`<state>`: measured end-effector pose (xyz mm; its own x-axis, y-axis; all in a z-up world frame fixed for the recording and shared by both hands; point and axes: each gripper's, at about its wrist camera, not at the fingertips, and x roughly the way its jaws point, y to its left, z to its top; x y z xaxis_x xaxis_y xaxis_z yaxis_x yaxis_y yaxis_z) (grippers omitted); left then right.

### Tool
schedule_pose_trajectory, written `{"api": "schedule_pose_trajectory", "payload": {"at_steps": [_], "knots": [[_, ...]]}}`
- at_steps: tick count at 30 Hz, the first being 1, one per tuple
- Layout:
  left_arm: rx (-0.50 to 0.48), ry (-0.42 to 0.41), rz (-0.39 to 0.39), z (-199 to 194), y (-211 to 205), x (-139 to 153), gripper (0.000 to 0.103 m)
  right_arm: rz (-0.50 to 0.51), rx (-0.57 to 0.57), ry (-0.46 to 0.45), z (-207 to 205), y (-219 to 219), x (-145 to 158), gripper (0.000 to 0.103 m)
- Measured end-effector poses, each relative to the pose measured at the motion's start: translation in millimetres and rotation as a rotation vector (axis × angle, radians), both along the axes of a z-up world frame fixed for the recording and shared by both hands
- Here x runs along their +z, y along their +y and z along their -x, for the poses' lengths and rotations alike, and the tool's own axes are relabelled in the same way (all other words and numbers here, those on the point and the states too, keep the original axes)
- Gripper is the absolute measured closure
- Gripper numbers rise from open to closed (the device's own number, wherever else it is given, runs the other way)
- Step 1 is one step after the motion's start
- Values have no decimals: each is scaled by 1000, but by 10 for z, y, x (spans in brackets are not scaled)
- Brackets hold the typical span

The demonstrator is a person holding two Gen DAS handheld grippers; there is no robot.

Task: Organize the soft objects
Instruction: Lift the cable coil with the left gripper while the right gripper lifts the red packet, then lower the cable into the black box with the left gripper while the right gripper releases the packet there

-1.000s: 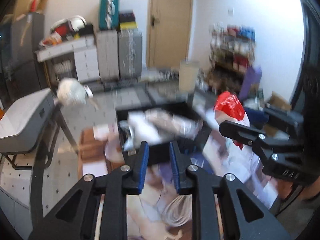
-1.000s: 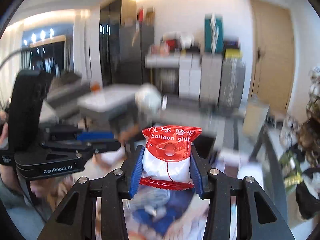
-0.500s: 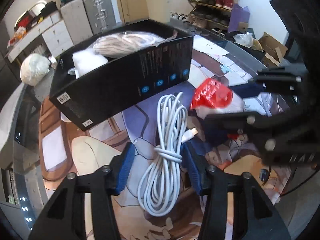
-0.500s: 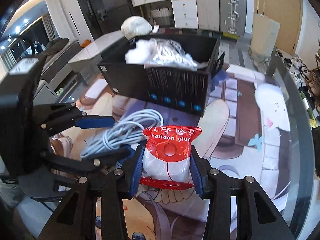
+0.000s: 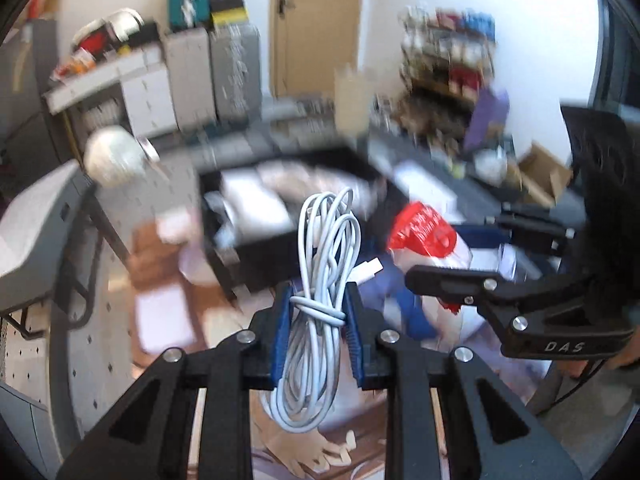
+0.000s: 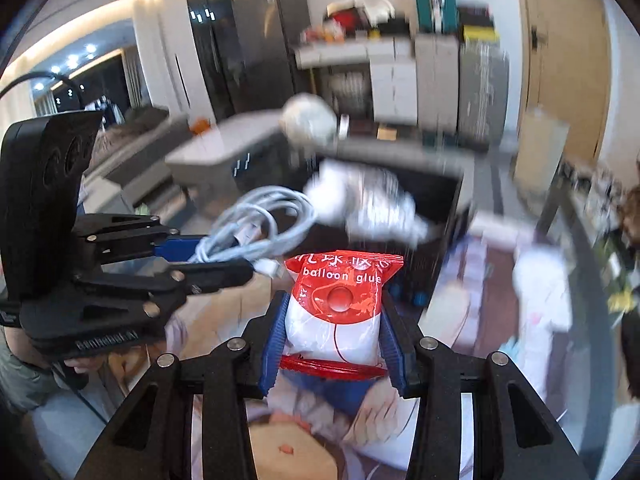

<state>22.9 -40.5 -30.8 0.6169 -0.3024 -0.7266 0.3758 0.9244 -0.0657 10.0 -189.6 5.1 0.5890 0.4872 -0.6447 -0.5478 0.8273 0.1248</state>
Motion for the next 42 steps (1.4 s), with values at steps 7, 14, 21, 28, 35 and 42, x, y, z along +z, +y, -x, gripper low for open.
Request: {"api": "schedule_pose_trajectory", "payload": {"at_steps": [7, 14, 21, 28, 35, 42], "knots": [[108, -317, 114, 255, 325, 555, 80, -114, -19, -269, 287, -116, 429, 60], [124, -382, 135, 305, 419, 656, 80, -143, -24, -329, 392, -120, 516, 60], [129, -382, 158, 274, 437, 654, 80, -151, -42, -318, 335, -181, 495, 60], [129, -395, 161, 323, 400, 674, 80, -145, -22, -326, 370, -169, 499, 60], [117, -391, 166, 301, 370, 658, 80, -149, -32, -332, 357, -183, 508, 60], [117, -382, 188, 227, 416, 689, 80, -164, -30, -319, 261, -156, 570, 60]]}}
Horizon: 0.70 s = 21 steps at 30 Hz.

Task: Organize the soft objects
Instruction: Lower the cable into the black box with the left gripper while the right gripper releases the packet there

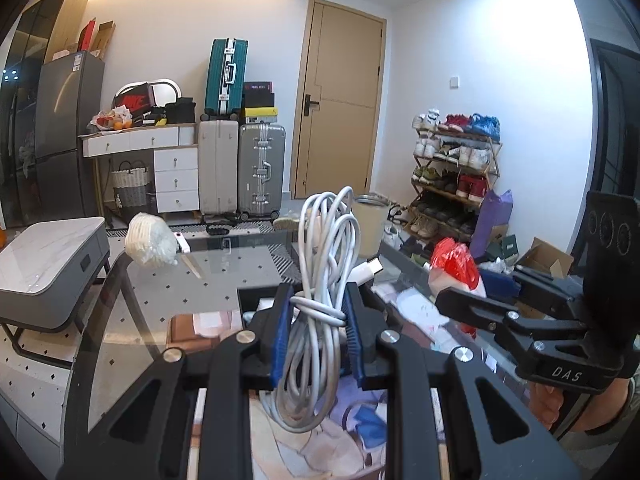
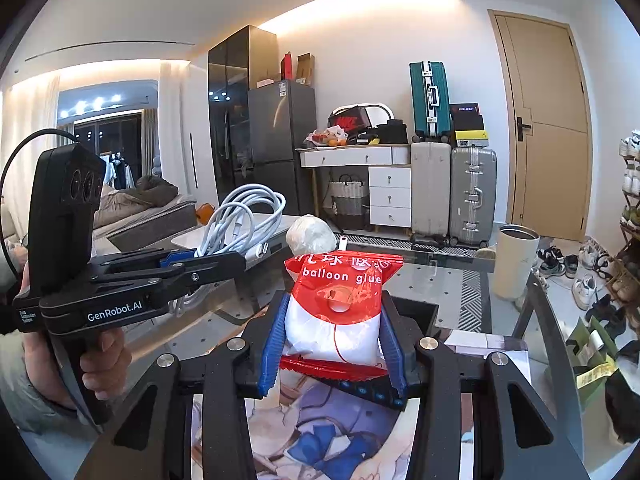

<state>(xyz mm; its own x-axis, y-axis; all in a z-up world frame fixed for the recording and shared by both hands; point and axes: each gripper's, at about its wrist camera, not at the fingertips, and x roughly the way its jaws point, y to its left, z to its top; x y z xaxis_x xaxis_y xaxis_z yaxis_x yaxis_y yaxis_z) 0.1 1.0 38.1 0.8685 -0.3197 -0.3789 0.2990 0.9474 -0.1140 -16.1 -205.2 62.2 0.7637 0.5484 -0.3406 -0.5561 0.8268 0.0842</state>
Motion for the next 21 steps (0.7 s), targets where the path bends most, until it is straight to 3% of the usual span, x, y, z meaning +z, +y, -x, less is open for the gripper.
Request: {"api": "schedule_pose_trajectory", "payload": {"at_steps": [10, 15, 21], "knots": [[-16, -57, 58, -454, 44, 253, 80, -30, -22, -5, -471, 190, 240, 60], [5, -22, 75, -808, 40, 225, 80, -17, -51, 4, -723, 270, 244, 60], [20, 38, 73, -964, 33, 61, 80, 25, -76, 71, -940, 344, 83, 60]]}}
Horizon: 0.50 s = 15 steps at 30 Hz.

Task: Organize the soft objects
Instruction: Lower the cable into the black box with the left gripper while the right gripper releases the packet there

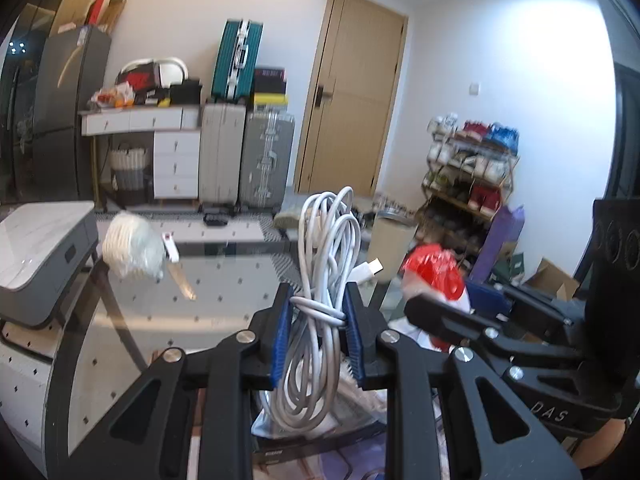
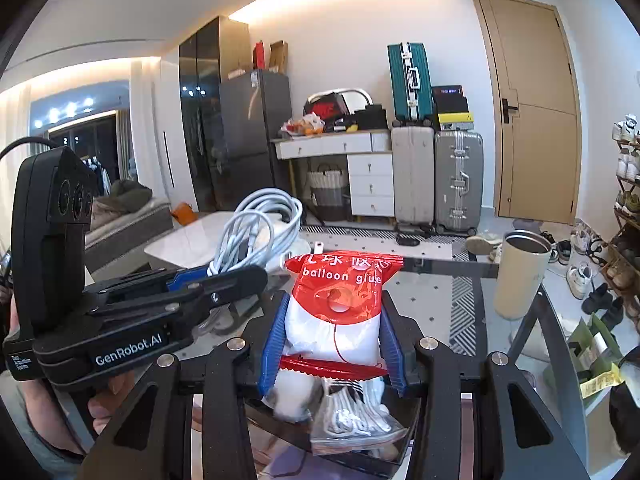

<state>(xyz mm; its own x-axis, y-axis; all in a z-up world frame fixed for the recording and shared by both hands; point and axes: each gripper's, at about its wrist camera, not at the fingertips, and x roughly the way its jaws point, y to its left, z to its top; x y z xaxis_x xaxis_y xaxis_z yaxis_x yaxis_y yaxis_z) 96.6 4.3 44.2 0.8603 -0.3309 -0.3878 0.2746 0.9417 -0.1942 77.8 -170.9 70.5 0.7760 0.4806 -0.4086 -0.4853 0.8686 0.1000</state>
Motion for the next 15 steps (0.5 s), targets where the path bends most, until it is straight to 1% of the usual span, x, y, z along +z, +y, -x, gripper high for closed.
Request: {"api": "schedule_pose_trajectory", "payload": {"at_steps": [3, 6, 8, 10, 13, 15], "knots": [[6, 70, -25, -99, -44, -111, 80, 31, -10, 58, -125, 14, -86, 60], [-8, 145, -18, -207, -64, -232, 80, 91, -9, 143, -264, 78, -251, 60], [-10, 174, -17, -239, -79, -309, 80, 127, 3, 200, -349, 124, -390, 60], [-11, 204, -37, -268, -111, -390, 80, 154, 1, 243, -429, 154, -510, 60], [-19, 273, -47, -360, -135, -507, 80, 181, -3, 307, -557, 158, -674, 60], [-31, 329, -58, -416, -175, -608, 80, 182, -3, 340, -634, 144, -759, 60]]}}
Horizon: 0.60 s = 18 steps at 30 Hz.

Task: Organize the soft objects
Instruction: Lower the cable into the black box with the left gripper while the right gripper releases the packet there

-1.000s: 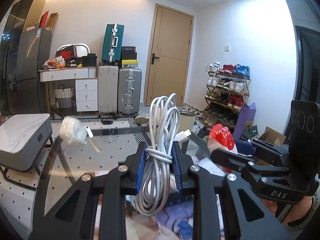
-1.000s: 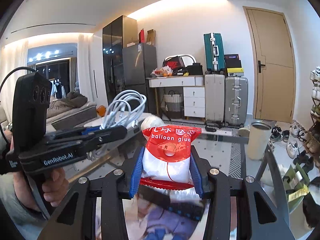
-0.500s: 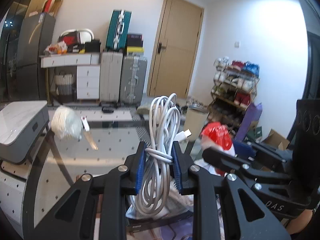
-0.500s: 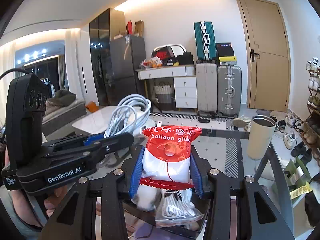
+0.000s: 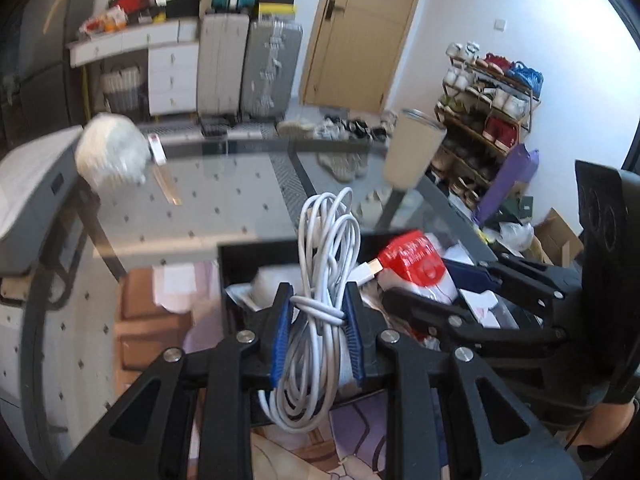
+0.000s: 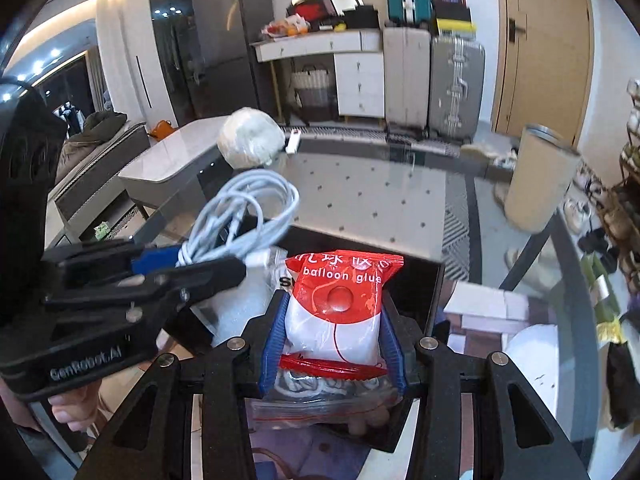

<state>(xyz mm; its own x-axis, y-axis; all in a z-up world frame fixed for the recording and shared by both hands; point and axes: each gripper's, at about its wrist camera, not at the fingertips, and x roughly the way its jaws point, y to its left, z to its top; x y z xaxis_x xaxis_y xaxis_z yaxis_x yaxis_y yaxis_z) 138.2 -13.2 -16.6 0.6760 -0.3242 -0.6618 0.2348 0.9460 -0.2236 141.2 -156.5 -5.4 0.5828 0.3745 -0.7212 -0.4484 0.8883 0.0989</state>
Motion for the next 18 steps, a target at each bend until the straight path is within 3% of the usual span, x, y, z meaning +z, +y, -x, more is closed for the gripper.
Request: {"api": "schedule_pose_trajectory", "payload": {"at_steps": [4, 6, 12, 15, 16, 18], "knots": [[-27, 76, 0, -55, -53, -145, 80, 53, 18, 74, -129, 50, -164, 60], [-30, 98, -18, -64, -87, -202, 80, 82, 25, 49, -107, 86, -174, 60], [-18, 104, 4, -53, -73, -245, 79, 96, 25, 38, -85, 133, -226, 59], [-14, 99, 6, -49, -69, -231, 79, 87, 31, 36, -57, 126, -198, 52], [-12, 95, 8, -35, -69, -221, 76, 85, 33, 39, -41, 121, -189, 51], [-17, 77, 24, -7, -44, -179, 56, 73, 34, 46, -13, 101, -150, 42]]}}
